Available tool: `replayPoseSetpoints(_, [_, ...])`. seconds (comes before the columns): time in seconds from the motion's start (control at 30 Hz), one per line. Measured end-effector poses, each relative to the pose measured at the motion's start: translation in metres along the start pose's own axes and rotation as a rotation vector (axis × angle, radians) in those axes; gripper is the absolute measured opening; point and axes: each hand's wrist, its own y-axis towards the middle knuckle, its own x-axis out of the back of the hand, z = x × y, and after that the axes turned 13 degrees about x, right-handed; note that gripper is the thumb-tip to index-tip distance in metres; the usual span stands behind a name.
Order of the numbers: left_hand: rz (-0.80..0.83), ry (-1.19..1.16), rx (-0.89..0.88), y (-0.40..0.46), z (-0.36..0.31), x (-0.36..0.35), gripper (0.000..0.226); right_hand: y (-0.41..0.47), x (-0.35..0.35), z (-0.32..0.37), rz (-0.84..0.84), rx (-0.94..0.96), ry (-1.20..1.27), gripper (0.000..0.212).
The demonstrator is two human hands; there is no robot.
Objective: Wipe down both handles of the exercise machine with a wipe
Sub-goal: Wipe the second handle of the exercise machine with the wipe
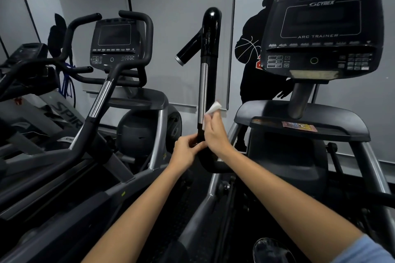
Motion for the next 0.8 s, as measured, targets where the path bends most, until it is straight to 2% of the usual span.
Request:
replayPoseSetpoints(0.07, [0.008,-0.014,0.008,0.002,0.002,0.001,0.02,0.023,0.008,0.021,-0.056,-0.049,0.107,0.023])
replayPoseSetpoints(0.2, [0.001,-0.022,0.017,0.002,0.003,0.0,0.02,0.054,0.022,0.039,-0.067,-0.125,0.241,0.056])
replayPoseSetpoints(0.27, [0.003,-0.021,0.024,0.002,0.002,0.0,0.02,0.041,0.016,0.02,-0.04,-0.176,0.298,0.064])
replayPoseSetpoints(0.33, [-0.007,-0.014,0.029,0.002,0.002,0.0,0.022,0.024,0.009,0.0,-0.034,-0.234,0.352,0.081])
replayPoseSetpoints(0.43, [-0.016,-0.016,0.034,0.003,0.002,0.0,0.022,0.04,0.015,0.001,-0.048,-0.204,0.376,0.085])
replayPoseSetpoints(0.5, [-0.006,-0.044,0.033,0.003,0.001,0.0,0.024,0.065,0.025,0.018,-0.083,-0.224,0.325,0.098])
replayPoseSetpoints(0.6, [0.005,-0.066,0.029,0.0,0.0,0.0,0.026,0.079,0.031,0.029,-0.056,-0.201,0.32,0.093])
replayPoseSetpoints(0.67, [0.002,-0.06,0.039,0.0,0.0,-0.001,0.024,0.071,0.026,0.011,-0.023,-0.203,0.34,0.089])
replayPoseSetpoints(0.73, [-0.006,-0.041,0.042,0.002,0.002,-0.001,0.022,0.06,0.021,-0.012,-0.006,-0.212,0.32,0.091])
replayPoseSetpoints(0.8, [-0.011,-0.028,0.04,0.003,0.002,0.0,0.023,0.059,0.022,-0.007,0.021,-0.24,0.352,0.093])
